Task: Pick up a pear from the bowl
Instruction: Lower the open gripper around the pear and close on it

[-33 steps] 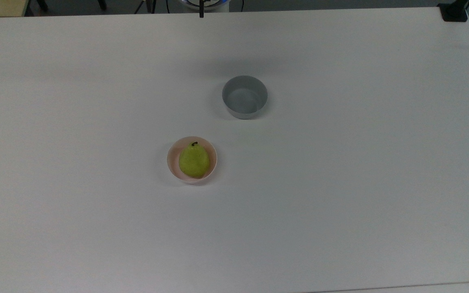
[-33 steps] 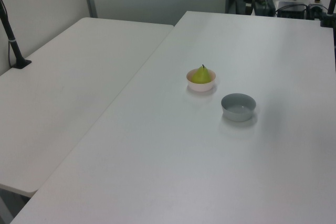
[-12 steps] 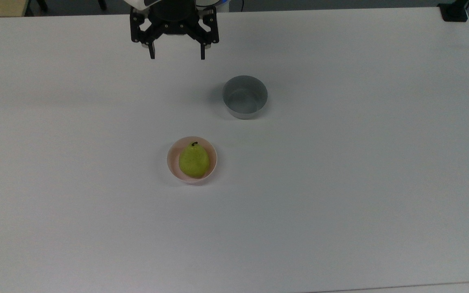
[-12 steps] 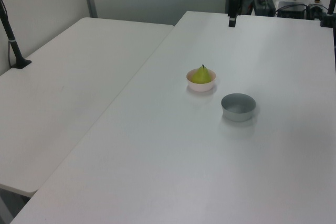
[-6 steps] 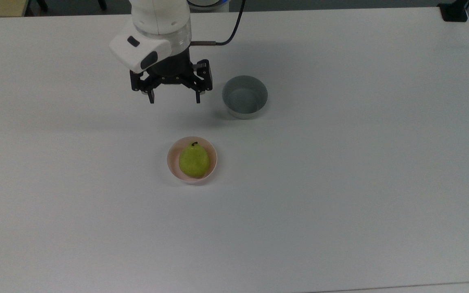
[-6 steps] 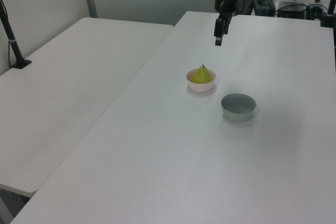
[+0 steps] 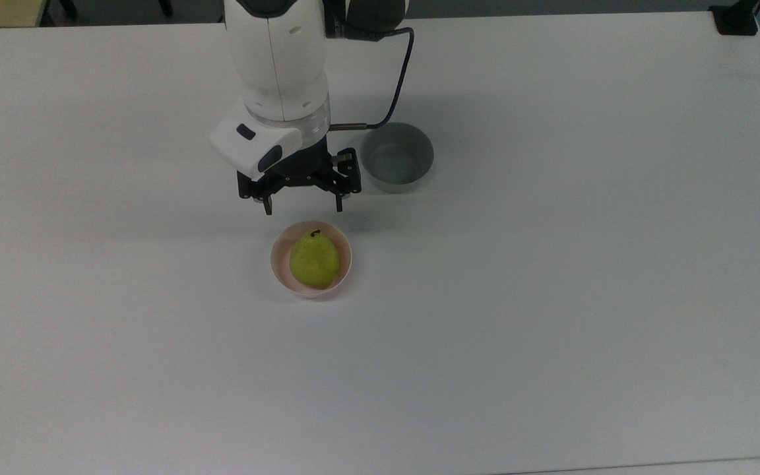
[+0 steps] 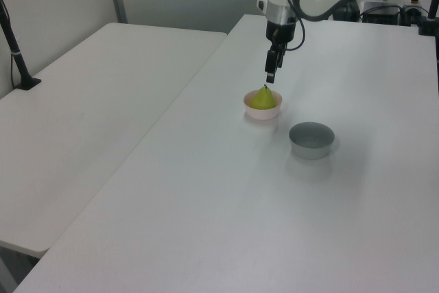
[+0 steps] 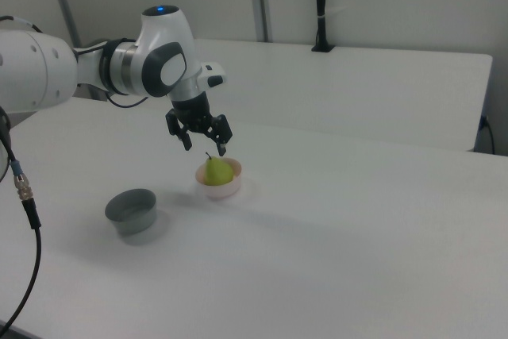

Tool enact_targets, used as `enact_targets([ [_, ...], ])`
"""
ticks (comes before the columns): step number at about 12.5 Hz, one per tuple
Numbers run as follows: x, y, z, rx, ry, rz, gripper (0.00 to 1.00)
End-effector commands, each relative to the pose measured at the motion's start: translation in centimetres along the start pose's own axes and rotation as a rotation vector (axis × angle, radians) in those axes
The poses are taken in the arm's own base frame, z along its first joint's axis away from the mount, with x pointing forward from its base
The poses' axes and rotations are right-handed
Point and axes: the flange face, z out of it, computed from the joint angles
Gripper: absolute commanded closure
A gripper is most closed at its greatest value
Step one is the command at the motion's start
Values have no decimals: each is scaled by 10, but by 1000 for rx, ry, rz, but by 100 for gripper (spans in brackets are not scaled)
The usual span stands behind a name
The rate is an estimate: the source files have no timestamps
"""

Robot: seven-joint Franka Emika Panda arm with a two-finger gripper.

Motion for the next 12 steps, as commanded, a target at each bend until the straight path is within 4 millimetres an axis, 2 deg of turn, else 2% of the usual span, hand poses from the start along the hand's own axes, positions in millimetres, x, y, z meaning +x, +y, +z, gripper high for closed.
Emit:
enact_targets([
  [1, 11, -2, 15, -12, 35, -25, 0],
  [7, 16, -6, 57, -24, 13, -51, 0],
  [11, 21, -7, 68, -26, 47, -28, 0],
  [12, 20, -14, 75, -29, 39, -42, 3],
])
